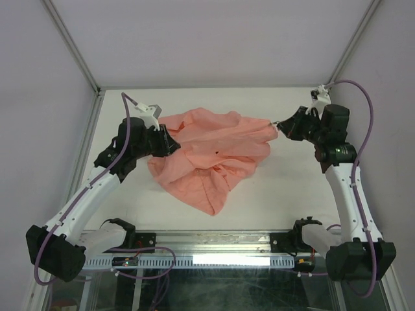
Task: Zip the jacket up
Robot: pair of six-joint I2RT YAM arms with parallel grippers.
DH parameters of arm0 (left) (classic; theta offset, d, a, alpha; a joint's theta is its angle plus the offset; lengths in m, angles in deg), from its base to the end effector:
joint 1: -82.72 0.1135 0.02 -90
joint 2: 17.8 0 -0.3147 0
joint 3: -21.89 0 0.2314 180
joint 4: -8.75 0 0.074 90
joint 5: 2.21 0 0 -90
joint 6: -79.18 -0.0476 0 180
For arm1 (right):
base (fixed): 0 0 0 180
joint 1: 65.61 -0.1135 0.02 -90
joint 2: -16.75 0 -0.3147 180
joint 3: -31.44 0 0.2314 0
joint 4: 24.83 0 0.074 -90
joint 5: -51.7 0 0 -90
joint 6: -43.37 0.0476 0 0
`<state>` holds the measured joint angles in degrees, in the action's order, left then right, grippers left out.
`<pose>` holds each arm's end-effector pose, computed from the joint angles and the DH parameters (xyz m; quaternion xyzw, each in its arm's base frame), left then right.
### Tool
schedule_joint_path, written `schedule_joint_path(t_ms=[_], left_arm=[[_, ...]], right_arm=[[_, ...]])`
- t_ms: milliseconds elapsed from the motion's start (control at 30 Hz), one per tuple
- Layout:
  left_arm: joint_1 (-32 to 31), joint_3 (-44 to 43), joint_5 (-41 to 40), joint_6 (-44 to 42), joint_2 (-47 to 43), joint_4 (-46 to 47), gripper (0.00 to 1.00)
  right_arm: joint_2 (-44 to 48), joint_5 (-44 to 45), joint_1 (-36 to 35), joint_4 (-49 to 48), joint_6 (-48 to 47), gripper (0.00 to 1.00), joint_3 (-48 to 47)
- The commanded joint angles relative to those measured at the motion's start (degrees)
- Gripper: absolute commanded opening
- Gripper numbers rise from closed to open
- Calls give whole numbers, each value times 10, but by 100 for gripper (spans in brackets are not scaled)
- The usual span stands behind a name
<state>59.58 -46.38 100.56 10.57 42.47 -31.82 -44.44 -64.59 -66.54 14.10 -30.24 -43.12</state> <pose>0.1748 -0.0861 0.3542 0.0667 0.8707 -0.2712 0.4049 0.1984 0.0243 0.3924 -0.0093 0.8327 0.2684 0.4843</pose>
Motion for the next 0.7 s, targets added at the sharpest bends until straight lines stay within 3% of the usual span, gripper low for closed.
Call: schedule_joint_path(t_ms=[0,167,333,567,667], left_arm=[[17,-28,10,4,-14,-15,32],[17,-27,-39,16,-77,-2,64],[16,-11,-126,11,-163,-1,86],[17,36,-246,-1,-285,10,98],[16,59,-283,-14,-340,18,99]], right_arm=[[61,83,21,-17,-13,0,6],[121,148,20,9,-10,10,31],[197,221,21,35,-5,38,55],[335,254,18,27,-15,72,109],[405,262,9,-1,-19,84,155]])
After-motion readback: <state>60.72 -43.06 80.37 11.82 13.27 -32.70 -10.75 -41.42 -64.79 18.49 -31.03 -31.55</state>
